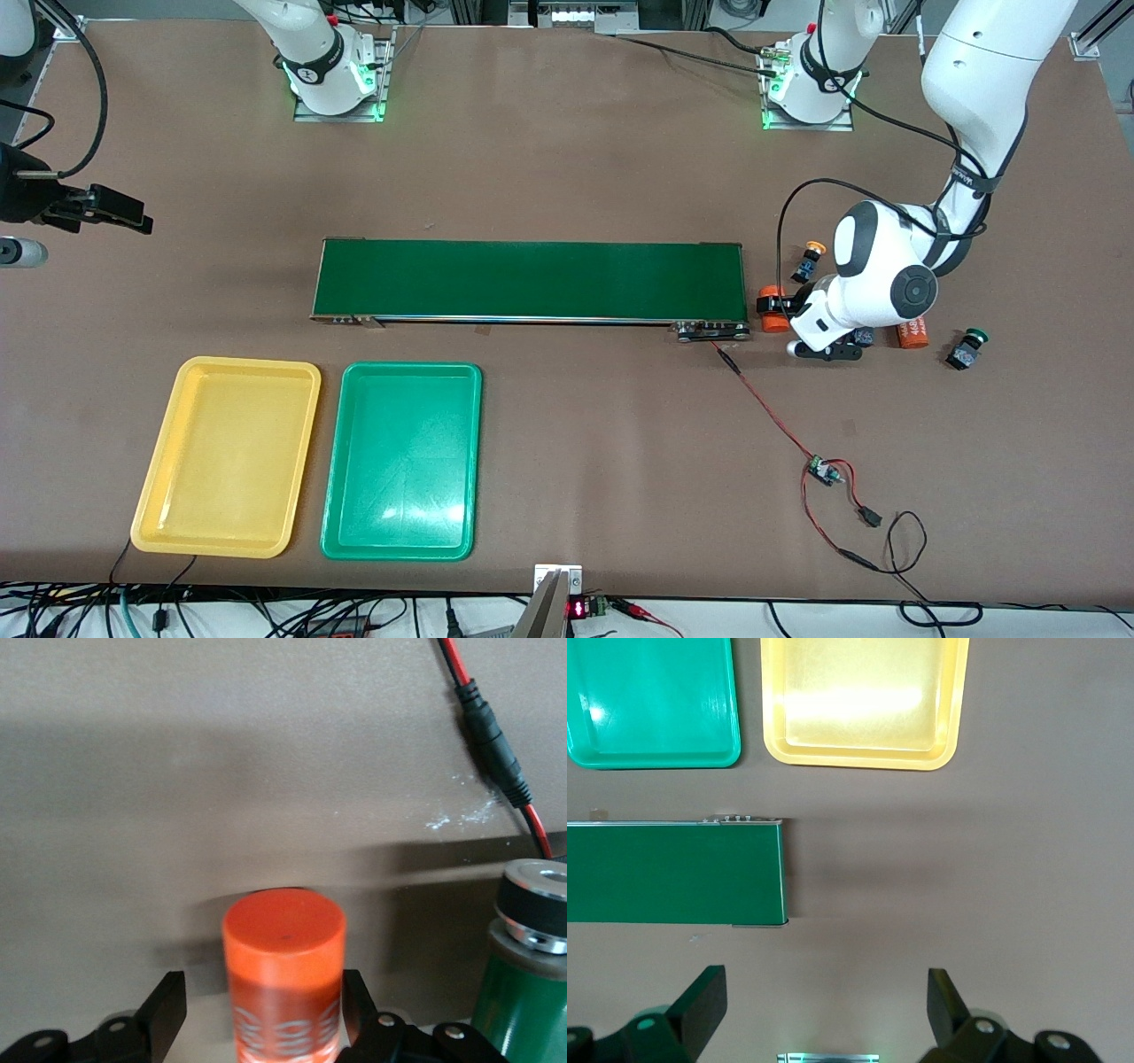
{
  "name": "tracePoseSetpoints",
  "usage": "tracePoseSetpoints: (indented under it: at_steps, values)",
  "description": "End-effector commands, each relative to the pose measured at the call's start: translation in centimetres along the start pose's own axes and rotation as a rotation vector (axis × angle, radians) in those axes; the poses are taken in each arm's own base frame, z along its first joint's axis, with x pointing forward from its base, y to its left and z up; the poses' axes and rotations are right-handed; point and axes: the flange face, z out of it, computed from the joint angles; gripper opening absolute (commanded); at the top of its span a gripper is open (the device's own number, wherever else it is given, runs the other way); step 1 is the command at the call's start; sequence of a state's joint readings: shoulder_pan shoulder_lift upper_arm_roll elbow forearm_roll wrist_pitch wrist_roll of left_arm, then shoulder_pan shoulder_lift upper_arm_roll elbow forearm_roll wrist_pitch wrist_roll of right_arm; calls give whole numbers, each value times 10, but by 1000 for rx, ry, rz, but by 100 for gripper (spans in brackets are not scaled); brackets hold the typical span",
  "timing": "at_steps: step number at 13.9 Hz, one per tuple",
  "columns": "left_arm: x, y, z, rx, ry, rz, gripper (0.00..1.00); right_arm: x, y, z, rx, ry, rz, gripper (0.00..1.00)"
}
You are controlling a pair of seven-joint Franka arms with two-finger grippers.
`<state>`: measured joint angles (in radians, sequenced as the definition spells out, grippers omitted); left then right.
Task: Sort buttons by color to trays
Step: 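Carry the battery with the left gripper onto the belt end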
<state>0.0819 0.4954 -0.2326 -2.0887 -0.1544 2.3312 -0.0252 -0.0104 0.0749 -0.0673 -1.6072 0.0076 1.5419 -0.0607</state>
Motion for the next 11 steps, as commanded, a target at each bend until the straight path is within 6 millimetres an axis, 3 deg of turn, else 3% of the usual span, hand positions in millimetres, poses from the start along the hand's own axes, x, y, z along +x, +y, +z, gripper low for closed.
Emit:
tracePoseSetpoints:
  at_steps: [1,4,6,9,11]
  values:
    - [4,-1,-3,-10,5,14,35,1,3,-2,9,-6,-14,100]
    - [3,2,-11,-6,10,21,0,1,2,-1,9,-8,-16,100]
    - [1,5,-29,-1,28,44,0,1,2,-2,9,-6,-16,100]
    - [-14,15,-78,16,31,184,0,1,2,-2,9,-6,-17,100]
    - [-33,34,-100,24,-23,391,0,1,3,-1,9,-9,-16,100]
